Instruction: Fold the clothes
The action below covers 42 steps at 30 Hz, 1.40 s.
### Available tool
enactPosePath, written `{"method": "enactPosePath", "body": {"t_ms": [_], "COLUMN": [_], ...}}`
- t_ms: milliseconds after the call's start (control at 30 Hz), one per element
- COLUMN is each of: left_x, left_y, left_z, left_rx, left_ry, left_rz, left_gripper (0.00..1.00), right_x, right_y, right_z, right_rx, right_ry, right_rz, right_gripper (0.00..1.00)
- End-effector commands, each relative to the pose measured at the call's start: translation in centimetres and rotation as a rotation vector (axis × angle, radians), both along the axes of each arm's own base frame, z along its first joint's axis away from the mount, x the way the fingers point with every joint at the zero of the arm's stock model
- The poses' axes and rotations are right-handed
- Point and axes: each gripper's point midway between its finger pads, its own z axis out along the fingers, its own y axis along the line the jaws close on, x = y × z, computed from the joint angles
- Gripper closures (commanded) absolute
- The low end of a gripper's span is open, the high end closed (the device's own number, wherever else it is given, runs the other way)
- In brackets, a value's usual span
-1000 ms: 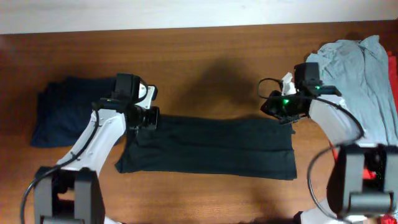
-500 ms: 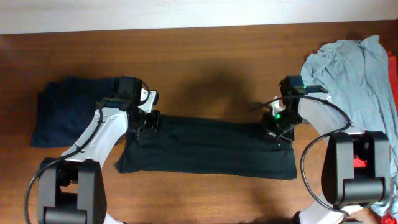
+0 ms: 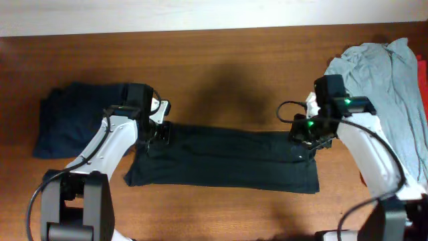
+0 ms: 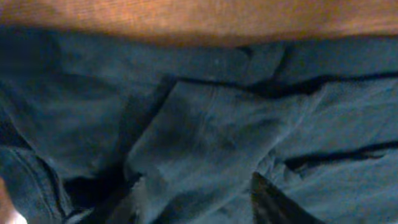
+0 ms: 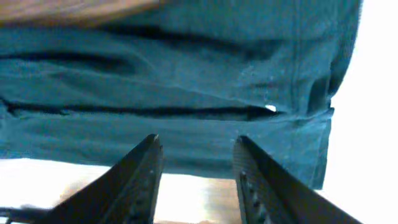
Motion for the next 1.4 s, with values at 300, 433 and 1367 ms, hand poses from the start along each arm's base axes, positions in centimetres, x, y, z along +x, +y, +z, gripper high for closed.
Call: {"method": "enactPosePath", "body": {"t_ms": [300,433,1367], "left_x": [-1.5,-3.8,0.3], "left_y": [0.7,0.9,3.2], "left_z": [-0.7,-0.9,-1.9], "left_rx": [0.024,0.030,0.172], "left_ry": [0.087,0.185,0.007], "left_rz": [0.102,0.106,0.094], "left_gripper": [0.47,0.68,0.71], "right_x": [0.2,0.0,0.1], "right_y": [-0.1,-0.1,-0.1], "right_z": [0.5,0.5,0.5], "right_rx": [-0.020,-0.020,-0.020], "right_ry": [-0.016,-0.008,-0.012], "right_rz": [0.011,0.011,0.011], "right_gripper": [0.57,0.57,0.57]}}
